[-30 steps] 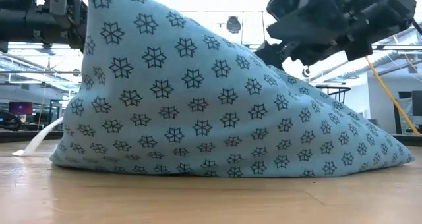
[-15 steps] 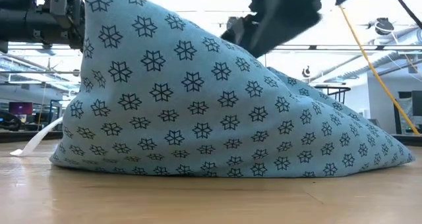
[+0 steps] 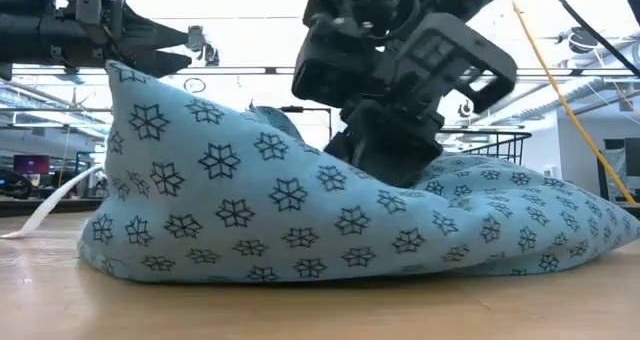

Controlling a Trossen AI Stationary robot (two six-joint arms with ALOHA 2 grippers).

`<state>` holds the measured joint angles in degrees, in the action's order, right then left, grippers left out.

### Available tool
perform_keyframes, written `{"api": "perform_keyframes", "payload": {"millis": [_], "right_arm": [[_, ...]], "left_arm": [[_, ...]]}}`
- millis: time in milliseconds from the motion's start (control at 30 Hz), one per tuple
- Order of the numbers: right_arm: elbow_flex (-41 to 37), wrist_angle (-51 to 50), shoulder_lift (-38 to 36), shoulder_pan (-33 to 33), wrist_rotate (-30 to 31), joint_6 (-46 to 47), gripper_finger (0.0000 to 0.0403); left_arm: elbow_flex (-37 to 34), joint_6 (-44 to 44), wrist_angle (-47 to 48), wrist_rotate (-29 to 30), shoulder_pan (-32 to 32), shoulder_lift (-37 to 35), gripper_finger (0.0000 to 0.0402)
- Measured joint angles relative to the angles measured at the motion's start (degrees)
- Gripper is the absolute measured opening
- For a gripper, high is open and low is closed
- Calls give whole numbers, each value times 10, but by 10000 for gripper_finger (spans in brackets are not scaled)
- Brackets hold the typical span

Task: Pick & Place Medicine items
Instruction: Put the blue patient gown into the black basket

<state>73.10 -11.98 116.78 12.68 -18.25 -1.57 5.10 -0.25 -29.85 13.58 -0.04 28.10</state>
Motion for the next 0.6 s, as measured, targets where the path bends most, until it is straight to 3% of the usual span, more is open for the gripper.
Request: {"api": "perform_keyframes", "payload": {"millis": [67, 233, 433, 500, 600], "right_arm": [[-1, -23, -1, -2, 23, 52, 3], [-3, -31, -24, -1, 160, 139, 1], [-8, -33, -42, -7, 437, 253, 1], [-7, 1, -47, -6, 469, 253, 1], [-5, 50, -50, -1, 471, 207, 3]], "left_arm": [[0, 0, -1, 0, 0, 0, 310], [0, 0, -3, 0, 0, 0, 310], [0, 0, -3, 0, 0, 0, 310], [0, 0, -3, 0, 0, 0, 310], [0, 0, -3, 0, 0, 0, 310]]}}
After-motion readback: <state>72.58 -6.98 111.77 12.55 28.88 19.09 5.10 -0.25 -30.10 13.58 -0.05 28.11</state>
